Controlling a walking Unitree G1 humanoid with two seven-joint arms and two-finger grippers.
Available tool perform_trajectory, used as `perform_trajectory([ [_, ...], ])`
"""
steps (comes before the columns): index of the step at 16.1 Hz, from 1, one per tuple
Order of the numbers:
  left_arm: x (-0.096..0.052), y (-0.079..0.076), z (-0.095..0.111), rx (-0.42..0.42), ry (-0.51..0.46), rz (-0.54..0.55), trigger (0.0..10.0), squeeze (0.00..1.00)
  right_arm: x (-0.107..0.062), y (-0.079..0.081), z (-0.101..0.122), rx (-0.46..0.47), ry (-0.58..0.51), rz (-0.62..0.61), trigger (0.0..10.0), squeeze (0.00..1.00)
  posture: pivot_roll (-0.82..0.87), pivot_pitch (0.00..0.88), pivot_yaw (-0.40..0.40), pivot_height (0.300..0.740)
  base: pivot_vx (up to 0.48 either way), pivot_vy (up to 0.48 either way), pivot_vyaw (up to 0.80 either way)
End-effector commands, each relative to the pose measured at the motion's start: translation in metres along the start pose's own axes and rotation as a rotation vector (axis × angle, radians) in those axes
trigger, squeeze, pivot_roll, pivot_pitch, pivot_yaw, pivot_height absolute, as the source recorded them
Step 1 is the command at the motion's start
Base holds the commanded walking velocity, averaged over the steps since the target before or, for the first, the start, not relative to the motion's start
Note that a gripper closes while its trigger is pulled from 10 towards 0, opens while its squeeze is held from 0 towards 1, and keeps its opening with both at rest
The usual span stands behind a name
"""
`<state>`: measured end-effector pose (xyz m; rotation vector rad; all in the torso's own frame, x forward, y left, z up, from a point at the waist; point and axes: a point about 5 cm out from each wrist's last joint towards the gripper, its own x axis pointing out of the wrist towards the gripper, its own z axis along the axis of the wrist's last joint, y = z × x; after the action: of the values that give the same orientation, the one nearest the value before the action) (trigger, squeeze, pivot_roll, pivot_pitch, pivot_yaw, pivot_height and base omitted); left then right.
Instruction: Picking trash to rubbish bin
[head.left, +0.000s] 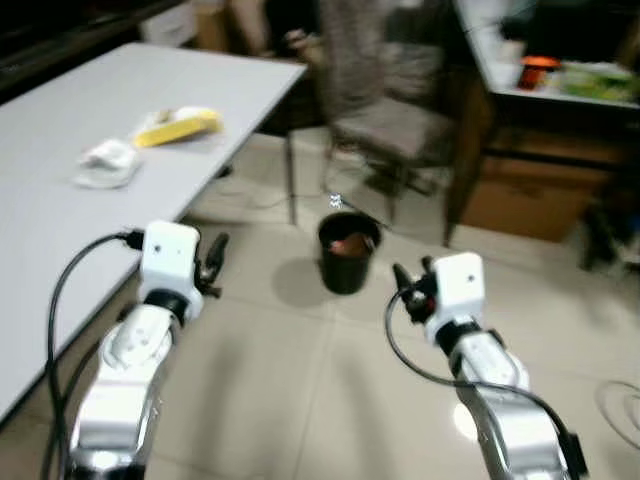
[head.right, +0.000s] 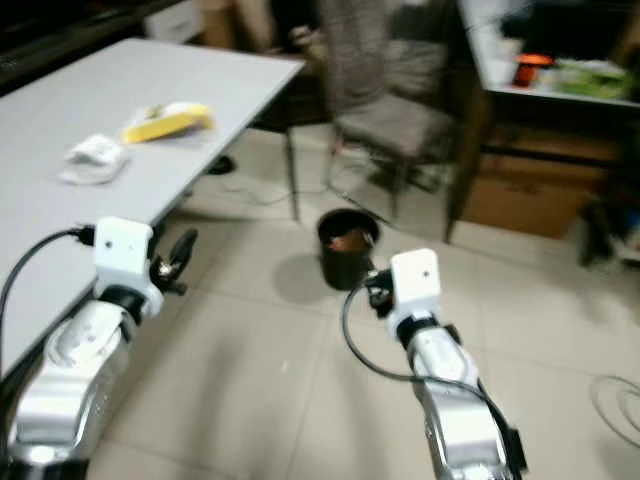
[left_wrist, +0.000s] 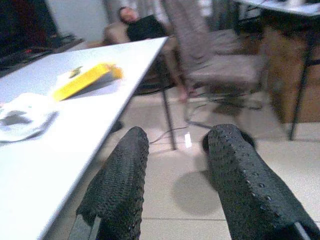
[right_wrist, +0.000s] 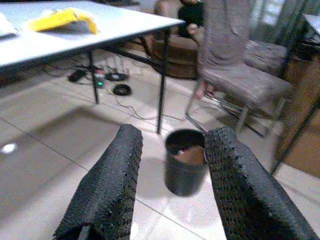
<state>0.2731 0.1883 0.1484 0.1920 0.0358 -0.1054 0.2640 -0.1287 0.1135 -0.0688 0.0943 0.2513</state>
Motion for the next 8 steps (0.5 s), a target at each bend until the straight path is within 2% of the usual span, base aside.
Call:
perform_trajectory([
  [1,0.0014,-0.0023,0.0023,0.006,-0.002,-0.005,10.0,0.00,-0.0001,-0.0045,0.0011,0.000,-0.008,-0.013,10.0,0.00,-0.03,0.000,0.019,0.740,0.394,0.000,0.00],
  [3,0.0026,0.0005,0.0007,0.010,0.005,0.006,10.0,0.00,0.0006,-0.0061,0.0017,0.013,-0.016,-0.025,10.0,0.00,-0.03,0.000,0.020,0.740,0.398,0.000,0.00],
  [6,0.0059,0.0035,0.0040,0.009,-0.004,0.014,10.0,0.00,0.0023,-0.0008,0.0042,-0.011,-0.024,0.037,10.0,0.00,-0.02,0.000,0.017,0.740,0.400,0.000,0.00],
  [8,0.0050,0.0063,0.0036,0.013,-0.001,0.022,10.0,0.00,0.0010,0.0015,0.0031,-0.023,-0.019,0.054,10.0,0.00,-0.02,0.000,0.012,0.740,0.398,0.000,0.80],
])
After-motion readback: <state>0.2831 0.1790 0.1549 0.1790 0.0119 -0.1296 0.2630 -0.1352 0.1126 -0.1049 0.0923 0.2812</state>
